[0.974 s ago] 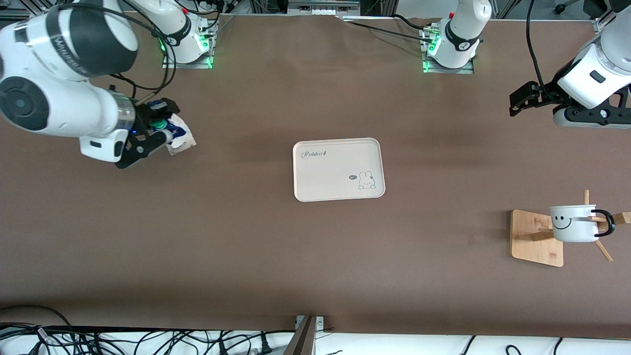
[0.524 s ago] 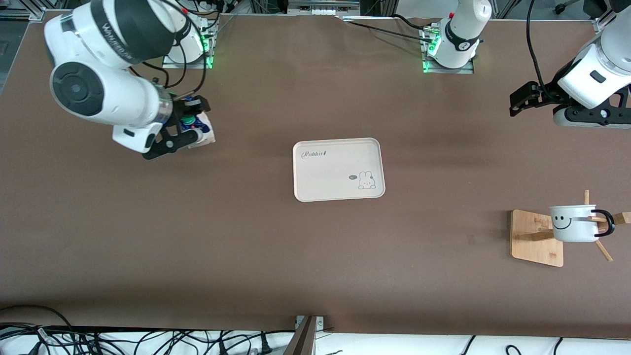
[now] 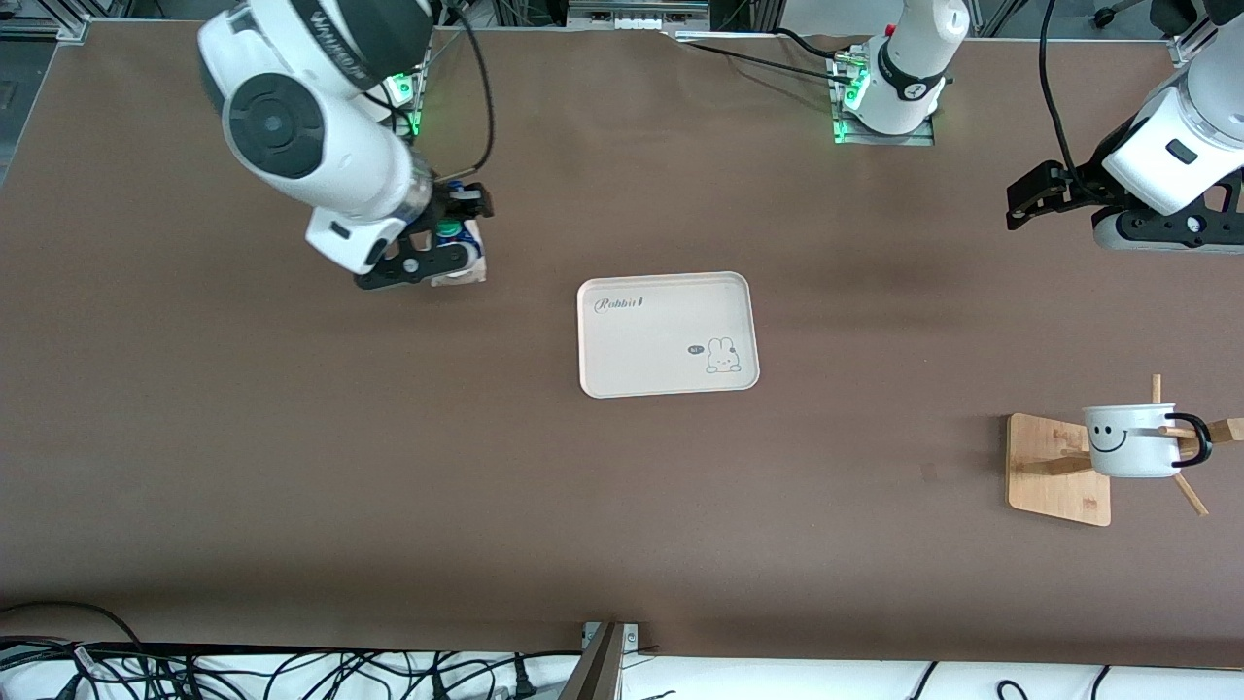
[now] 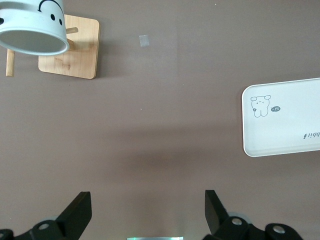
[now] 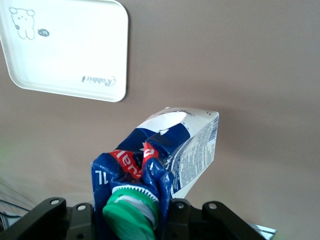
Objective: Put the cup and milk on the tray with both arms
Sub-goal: 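Lift the milk carton with the right gripper toward the tray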
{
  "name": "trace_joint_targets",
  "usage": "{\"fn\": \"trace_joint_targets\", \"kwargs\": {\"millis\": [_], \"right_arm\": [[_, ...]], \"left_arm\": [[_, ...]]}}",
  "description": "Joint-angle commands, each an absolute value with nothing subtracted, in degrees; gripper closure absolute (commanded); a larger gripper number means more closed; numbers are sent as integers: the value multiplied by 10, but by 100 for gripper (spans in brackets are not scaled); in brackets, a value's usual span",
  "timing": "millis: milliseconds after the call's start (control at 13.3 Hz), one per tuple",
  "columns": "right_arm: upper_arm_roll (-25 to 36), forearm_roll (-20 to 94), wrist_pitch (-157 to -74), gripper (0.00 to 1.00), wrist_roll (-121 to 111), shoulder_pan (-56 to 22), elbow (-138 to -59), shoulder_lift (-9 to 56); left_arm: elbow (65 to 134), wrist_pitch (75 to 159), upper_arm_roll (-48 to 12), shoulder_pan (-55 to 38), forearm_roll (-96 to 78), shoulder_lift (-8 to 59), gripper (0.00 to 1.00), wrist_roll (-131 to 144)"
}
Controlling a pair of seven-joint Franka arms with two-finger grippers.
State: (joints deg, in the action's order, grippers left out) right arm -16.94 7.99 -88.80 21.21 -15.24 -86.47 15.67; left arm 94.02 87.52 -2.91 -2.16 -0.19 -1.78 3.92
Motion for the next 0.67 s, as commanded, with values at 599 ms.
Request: {"fn": "trace_joint_targets", "kwargs": {"millis": [599], "right_arm": [[-171,86,-1015,100,385,-238,-865,202]], "left_arm": [[931,865,-28,-23,9,-17,0,34]]}}
